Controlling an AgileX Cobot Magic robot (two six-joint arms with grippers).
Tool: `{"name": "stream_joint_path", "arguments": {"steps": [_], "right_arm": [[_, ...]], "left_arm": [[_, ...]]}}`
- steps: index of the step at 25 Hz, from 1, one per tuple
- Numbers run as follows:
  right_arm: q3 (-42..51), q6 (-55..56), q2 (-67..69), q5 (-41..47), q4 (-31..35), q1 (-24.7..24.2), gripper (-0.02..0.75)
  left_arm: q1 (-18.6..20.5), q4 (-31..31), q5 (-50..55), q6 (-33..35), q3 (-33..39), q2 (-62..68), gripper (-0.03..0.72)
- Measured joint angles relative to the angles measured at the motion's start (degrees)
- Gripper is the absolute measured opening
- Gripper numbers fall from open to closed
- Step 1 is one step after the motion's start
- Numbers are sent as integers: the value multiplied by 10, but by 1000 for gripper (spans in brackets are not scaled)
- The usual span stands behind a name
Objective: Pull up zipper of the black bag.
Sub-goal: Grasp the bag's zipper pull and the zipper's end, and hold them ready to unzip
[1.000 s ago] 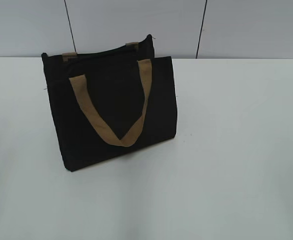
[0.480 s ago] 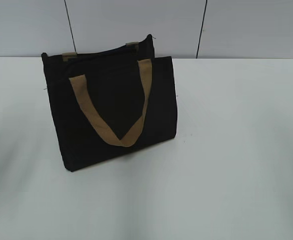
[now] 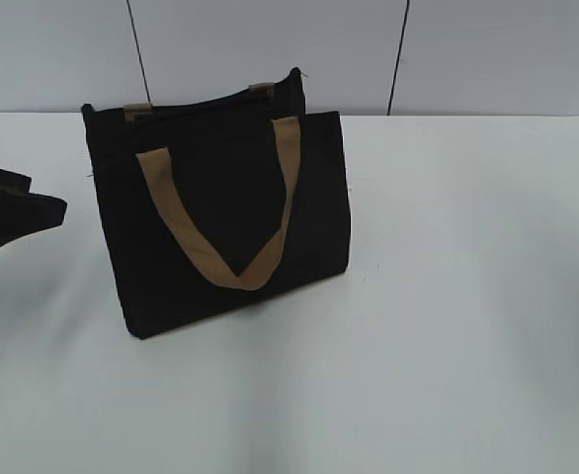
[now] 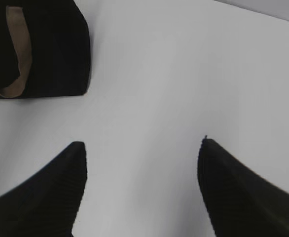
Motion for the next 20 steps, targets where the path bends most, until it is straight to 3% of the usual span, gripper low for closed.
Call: {"name": "stream_joint_path", "arguments": {"steps": [6, 13, 20], "right_arm": [[-81, -17, 108, -1, 1, 58, 522], [-163, -28, 221, -1, 1, 130, 497], [-217, -28, 278, -1, 2, 183, 491]], "left_arm": [[5, -120, 24, 227, -1, 89, 461], [5, -135, 79, 363, -5, 185, 461], [5, -136, 113, 392, -42, 260, 475]]}}
